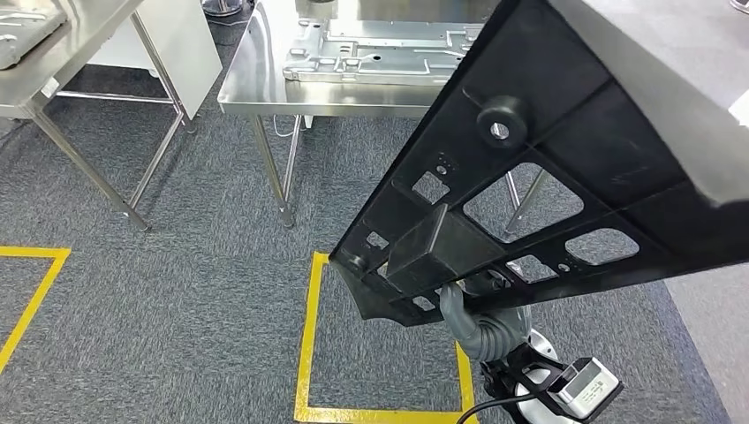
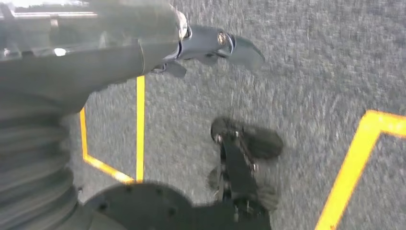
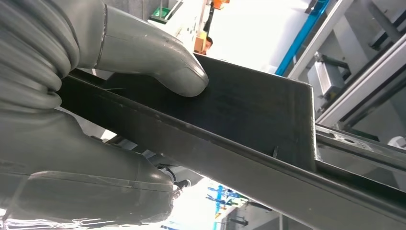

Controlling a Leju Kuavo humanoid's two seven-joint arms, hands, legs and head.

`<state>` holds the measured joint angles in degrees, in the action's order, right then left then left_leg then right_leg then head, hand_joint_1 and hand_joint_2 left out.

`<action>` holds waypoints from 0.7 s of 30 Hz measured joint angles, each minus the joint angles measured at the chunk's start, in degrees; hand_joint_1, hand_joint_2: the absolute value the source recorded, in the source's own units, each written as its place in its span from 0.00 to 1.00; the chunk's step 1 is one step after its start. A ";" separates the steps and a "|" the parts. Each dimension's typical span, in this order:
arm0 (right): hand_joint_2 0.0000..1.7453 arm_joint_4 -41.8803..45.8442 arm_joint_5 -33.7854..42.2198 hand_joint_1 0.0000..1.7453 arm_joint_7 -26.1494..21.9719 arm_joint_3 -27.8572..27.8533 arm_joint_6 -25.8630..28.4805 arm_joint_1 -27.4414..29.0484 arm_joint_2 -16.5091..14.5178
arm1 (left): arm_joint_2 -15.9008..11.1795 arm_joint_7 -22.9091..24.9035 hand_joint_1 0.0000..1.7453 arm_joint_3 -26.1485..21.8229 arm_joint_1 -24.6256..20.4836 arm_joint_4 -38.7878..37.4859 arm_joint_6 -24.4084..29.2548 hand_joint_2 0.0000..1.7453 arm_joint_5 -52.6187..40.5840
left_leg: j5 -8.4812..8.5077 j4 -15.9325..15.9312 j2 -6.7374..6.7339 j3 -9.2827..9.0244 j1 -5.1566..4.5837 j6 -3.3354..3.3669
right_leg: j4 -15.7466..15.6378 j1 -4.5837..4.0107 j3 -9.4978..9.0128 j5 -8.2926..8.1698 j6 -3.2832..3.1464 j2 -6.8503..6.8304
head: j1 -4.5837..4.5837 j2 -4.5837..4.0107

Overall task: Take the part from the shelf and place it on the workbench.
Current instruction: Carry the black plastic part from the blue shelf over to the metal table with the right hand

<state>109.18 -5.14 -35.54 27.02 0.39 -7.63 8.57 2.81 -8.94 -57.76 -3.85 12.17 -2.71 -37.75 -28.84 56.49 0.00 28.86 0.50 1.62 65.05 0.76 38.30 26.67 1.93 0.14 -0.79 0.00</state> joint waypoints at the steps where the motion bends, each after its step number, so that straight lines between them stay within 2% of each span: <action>1: 1.00 -0.02 0.02 1.00 0.00 0.00 0.00 -0.02 0.03 | 0.05 -0.01 0.00 -0.01 -0.02 -0.01 0.00 1.00 0.00 | -0.44 0.01 0.02 -0.55 -0.03 -0.24 | -3.52 -0.16 -1.18 -1.44 -0.21 -0.15 | 0.07 0.00; 2: 1.00 -0.03 0.06 1.00 -0.01 0.01 0.01 -0.04 0.06 | 0.10 -0.02 0.00 -0.01 -0.08 -0.01 0.00 1.00 0.00 | -0.86 -0.04 0.00 -0.84 -0.07 -0.58 | -5.88 -0.33 -1.98 -2.19 -0.58 -0.29 | 0.10 0.01; 3: 1.00 -0.02 0.10 1.00 -0.01 0.02 0.02 -0.04 0.10 | 0.11 -0.03 0.00 -0.01 -0.14 -0.02 0.00 1.00 0.00 | -1.13 0.00 -0.04 -1.10 -0.13 -0.95 | -6.95 -0.49 -2.27 -2.14 -0.96 -0.38 | 0.13 0.01; 5: 1.00 0.01 0.20 1.00 -0.02 0.05 0.09 -0.04 0.16 | 0.09 -0.05 0.00 -0.02 -0.24 -0.02 0.00 1.00 0.00 | -1.38 0.39 -0.19 -1.52 -0.22 -1.70 | -7.28 -0.52 -2.78 -1.68 -1.82 -0.24 | 0.19 0.01; 7: 1.00 0.06 0.23 1.00 -0.03 0.07 0.17 -0.20 0.20 | 0.05 -0.12 0.00 -0.03 -0.37 -0.02 0.02 1.00 -0.02 | -1.55 3.14 -0.23 -0.71 -0.13 -2.21 | -7.65 -0.32 -4.04 -1.20 -2.55 -0.14 | 0.31 0.01; 9: 1.00 0.07 0.25 1.00 -0.01 0.10 0.24 -0.51 0.19 | 0.05 -0.20 0.00 -0.03 -0.49 -0.02 0.02 1.00 -0.08 | -3.01 9.56 -0.19 3.03 0.07 -2.63 | -7.86 -0.28 -5.28 -0.47 -3.07 -0.18 | 0.46 0.01; 11: 1.00 0.03 0.33 1.00 0.03 0.14 0.38 -0.68 0.19 | 0.06 -0.22 0.00 -0.04 -0.34 -0.02 0.01 1.00 -0.15 | -5.89 15.86 -0.20 7.92 0.16 -2.95 | -7.86 -0.34 -6.30 0.46 -3.28 -0.05 | 0.59 0.01; 12: 1.00 0.01 0.47 1.00 0.04 0.15 0.51 -0.69 0.20 | 0.05 -0.22 0.00 -0.05 -0.23 -0.02 0.02 1.00 -0.18 | -6.82 17.04 -0.20 9.59 0.17 -3.03 | -7.86 -0.37 -6.94 1.01 -3.26 0.08 | 0.64 0.01; 13: 1.00 0.00 0.68 1.00 0.04 0.15 0.64 -0.70 0.22 | 0.04 -0.22 0.00 -0.06 -0.14 -0.02 0.02 1.00 -0.22 | -6.71 16.48 -0.20 10.44 0.17 -3.01 | -7.86 -0.37 -7.71 1.61 -3.19 0.20 | 0.67 0.00; 14: 1.00 0.00 0.94 1.00 0.04 0.16 0.76 -0.73 0.26 | 0.02 -0.25 0.00 -0.07 -0.09 -0.02 0.02 1.00 -0.29 | -5.28 14.22 -0.20 10.45 0.17 -2.91 | -7.86 -0.38 -8.59 2.26 -3.07 0.29 | 0.67 0.00; 16: 1.00 -0.03 1.56 1.00 0.03 0.16 0.98 -0.79 0.37 | -0.04 -0.35 0.00 -0.13 0.08 -0.02 0.02 1.00 -0.51 | 0.84 7.25 -0.18 9.29 0.04 -2.40 | -7.84 -0.44 -10.22 3.66 -2.71 0.35 | 0.68 0.00; 17: 1.00 -0.05 1.88 1.00 -0.02 0.17 1.07 -0.83 0.42 | -0.07 -0.41 0.00 -0.17 0.15 -0.02 0.01 1.00 -0.60 | 3.22 4.67 -0.16 8.71 -0.10 -2.10 | -7.87 -0.50 -10.77 4.26 -2.42 0.42 | 0.68 0.00; 18: 1.00 -0.05 2.27 1.00 -0.14 0.18 1.16 -0.84 0.45 | -0.10 -0.48 0.00 -0.21 0.23 -0.02 0.01 1.00 -0.67 | 4.83 3.13 -0.13 8.35 -0.27 -1.74 | -8.04 -0.53 -11.18 4.76 -2.06 0.49 | 0.72 0.01; 21: 1.00 0.20 3.30 1.00 -1.10 0.16 1.76 -0.84 0.58 | -0.12 -0.70 0.00 -0.26 0.15 -0.02 -0.01 1.00 -0.90 | 4.71 2.09 0.00 7.11 -0.30 -0.72 | -7.09 -0.53 -11.61 4.62 -0.84 0.56 | 0.81 0.01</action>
<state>109.38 -1.84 -36.64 27.18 2.15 -8.47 9.15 2.69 -9.64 -58.02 -3.71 12.15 -2.72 -38.64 -24.13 58.58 0.00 35.97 0.20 0.90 57.96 0.23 26.70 31.28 1.09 0.71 0.02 0.01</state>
